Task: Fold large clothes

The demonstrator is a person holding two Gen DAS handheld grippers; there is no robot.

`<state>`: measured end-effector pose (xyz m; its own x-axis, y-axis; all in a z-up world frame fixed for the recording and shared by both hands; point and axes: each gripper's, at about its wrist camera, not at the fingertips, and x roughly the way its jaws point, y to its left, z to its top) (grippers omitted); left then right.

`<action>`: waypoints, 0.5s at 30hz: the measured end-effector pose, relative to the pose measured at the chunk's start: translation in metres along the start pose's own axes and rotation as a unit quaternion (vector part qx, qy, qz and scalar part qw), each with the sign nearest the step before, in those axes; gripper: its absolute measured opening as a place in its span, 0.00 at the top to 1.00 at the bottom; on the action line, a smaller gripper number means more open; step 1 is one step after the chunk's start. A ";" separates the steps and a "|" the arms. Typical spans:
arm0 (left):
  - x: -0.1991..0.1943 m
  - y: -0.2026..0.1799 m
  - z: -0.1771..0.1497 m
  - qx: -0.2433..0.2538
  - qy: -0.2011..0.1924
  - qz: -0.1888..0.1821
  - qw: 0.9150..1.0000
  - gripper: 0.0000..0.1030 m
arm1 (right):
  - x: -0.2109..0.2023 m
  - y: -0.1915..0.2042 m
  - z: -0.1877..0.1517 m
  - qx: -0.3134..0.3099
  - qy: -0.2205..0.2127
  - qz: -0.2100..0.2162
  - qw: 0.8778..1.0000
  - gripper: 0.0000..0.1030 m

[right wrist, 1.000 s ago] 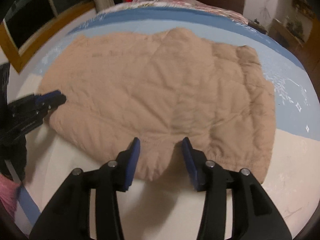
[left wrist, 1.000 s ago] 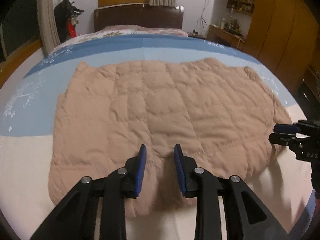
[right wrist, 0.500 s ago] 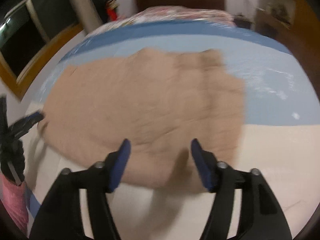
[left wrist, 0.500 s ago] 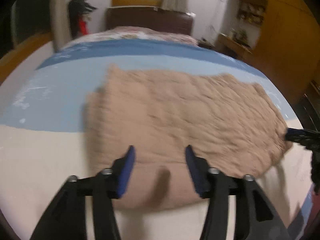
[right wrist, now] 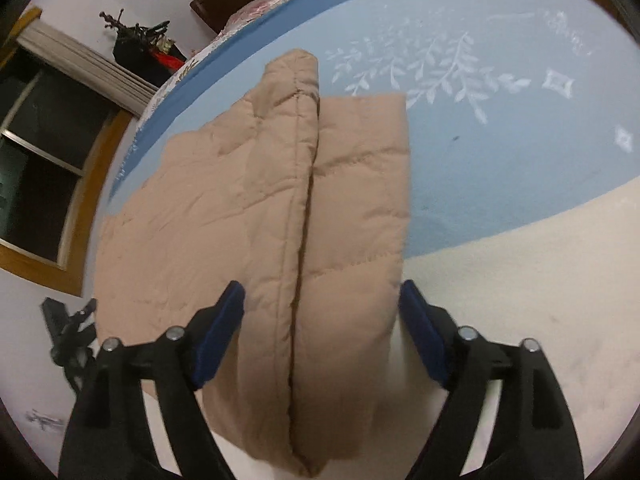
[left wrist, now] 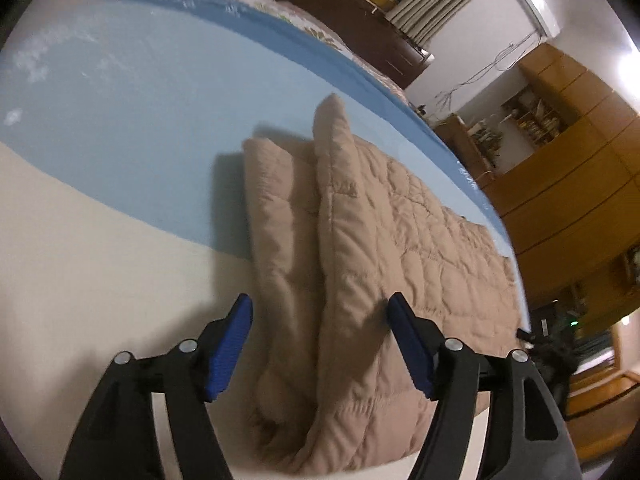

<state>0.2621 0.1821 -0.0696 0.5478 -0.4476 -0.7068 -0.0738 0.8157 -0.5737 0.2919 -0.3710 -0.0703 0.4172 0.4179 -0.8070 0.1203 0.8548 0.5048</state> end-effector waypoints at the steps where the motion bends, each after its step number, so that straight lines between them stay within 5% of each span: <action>1: 0.007 0.000 0.002 -0.002 0.006 -0.001 1.000 0.32 | 0.000 0.000 0.001 -0.001 -0.003 0.003 1.000 0.18; 3: 0.020 -0.001 0.007 -0.004 0.016 0.001 1.000 0.32 | 0.002 0.002 0.003 -0.007 -0.006 0.005 1.000 0.19; 6: 0.037 -0.010 0.009 0.001 0.016 0.010 1.000 0.32 | 0.008 0.012 0.006 -0.016 -0.003 0.009 1.000 0.32; 8: 0.043 -0.021 0.010 0.018 0.015 0.017 1.000 0.55 | 0.009 0.021 0.005 -0.031 -0.003 0.024 0.999 0.62; 10: 0.042 -0.030 0.008 0.029 0.009 0.024 0.999 0.76 | 0.002 0.024 0.002 -0.035 -0.008 0.038 0.999 0.76; 15: 0.005 -0.058 -0.002 0.066 -0.033 0.021 0.997 0.86 | -0.035 0.045 -0.008 -0.077 -0.040 0.044 0.995 0.85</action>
<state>0.2680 0.1317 -0.0405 0.6007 -0.3897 -0.6980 0.0099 0.8767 -0.4809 0.2750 -0.3450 -0.0220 0.4908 0.4720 -0.7324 -0.0563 0.8560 0.5139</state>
